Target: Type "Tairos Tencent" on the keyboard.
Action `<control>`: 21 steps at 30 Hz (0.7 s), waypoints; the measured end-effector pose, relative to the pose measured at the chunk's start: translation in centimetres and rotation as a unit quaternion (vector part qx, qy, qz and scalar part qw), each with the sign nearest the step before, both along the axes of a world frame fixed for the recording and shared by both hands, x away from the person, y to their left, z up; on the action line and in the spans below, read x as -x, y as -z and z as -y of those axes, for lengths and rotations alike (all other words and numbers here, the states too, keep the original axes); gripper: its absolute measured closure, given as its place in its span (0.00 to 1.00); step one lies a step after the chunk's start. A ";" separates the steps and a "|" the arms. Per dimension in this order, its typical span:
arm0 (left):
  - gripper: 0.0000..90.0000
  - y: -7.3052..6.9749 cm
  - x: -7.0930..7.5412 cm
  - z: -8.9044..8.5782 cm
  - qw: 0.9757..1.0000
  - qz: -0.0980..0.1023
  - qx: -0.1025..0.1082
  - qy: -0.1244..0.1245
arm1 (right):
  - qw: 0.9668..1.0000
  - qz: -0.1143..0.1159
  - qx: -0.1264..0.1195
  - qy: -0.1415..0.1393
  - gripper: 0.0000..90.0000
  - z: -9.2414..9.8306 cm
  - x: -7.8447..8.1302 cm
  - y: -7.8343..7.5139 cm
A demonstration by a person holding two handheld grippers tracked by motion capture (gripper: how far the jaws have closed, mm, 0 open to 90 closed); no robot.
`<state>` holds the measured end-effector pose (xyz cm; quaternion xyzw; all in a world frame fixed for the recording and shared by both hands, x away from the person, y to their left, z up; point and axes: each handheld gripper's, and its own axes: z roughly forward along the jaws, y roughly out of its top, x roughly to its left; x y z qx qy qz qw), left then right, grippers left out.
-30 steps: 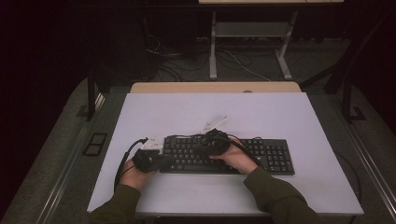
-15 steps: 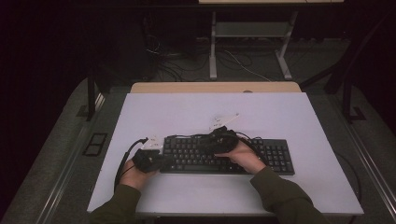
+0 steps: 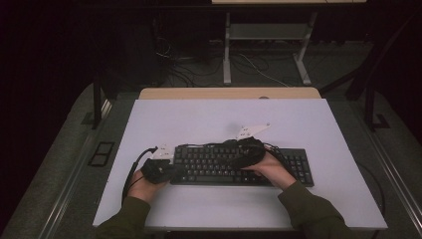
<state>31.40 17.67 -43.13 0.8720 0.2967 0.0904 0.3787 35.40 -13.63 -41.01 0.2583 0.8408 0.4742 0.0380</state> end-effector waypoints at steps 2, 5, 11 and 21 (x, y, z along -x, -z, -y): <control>0.99 -0.1 0.0 -0.1 1.000 0.001 0.006 -0.001 | 1.000 0.001 -0.004 0.001 0.30 0.3 0.1 -0.1; 0.99 -0.2 0.0 0.0 1.000 0.002 0.015 -0.008 | 1.000 0.002 -0.011 0.003 0.28 0.8 0.4 0.0; 0.92 -0.8 0.0 0.0 1.000 0.010 0.027 -0.011 | 1.000 0.009 -0.013 0.008 0.25 1.6 0.7 0.0; 0.79 -1.6 -0.5 0.6 0.999 0.015 0.046 -0.018 | 1.000 0.006 -0.018 0.014 0.22 2.6 1.1 0.3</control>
